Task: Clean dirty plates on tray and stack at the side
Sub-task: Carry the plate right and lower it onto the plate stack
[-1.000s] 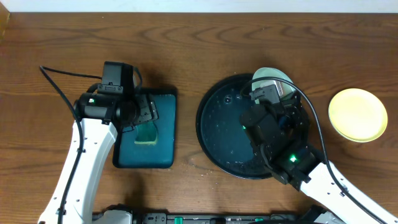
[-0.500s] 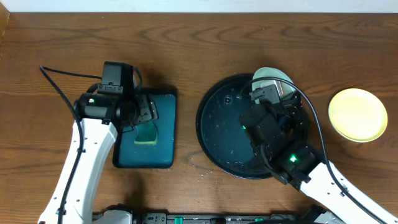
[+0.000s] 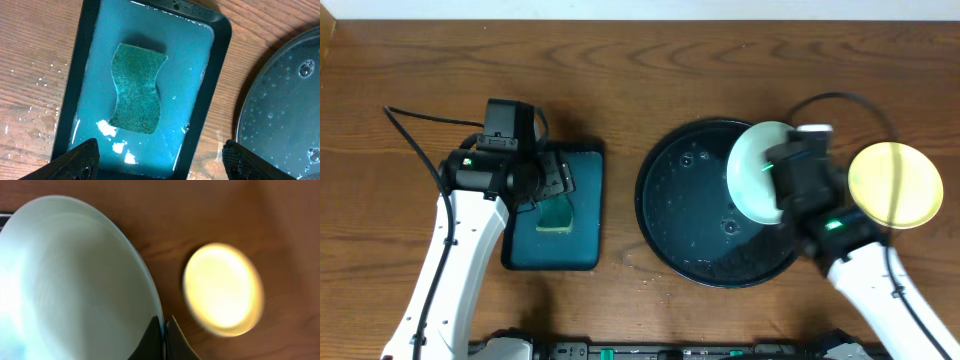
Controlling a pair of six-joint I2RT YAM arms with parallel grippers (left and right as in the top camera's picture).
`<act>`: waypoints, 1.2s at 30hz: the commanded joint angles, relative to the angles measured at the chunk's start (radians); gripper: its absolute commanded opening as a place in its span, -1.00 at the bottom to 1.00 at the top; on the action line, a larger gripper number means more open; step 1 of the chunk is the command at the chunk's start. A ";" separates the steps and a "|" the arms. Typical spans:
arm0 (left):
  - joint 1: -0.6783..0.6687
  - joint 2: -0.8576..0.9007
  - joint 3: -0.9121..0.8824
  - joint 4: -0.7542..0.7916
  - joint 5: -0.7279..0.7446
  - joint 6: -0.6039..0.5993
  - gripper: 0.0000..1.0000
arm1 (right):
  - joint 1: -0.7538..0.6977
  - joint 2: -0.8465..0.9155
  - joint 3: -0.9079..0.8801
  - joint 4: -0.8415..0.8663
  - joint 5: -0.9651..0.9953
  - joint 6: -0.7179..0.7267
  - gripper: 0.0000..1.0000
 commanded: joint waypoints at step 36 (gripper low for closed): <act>0.002 0.001 0.016 0.000 0.002 0.006 0.58 | -0.908 -0.020 0.065 0.100 -1.148 0.094 -0.10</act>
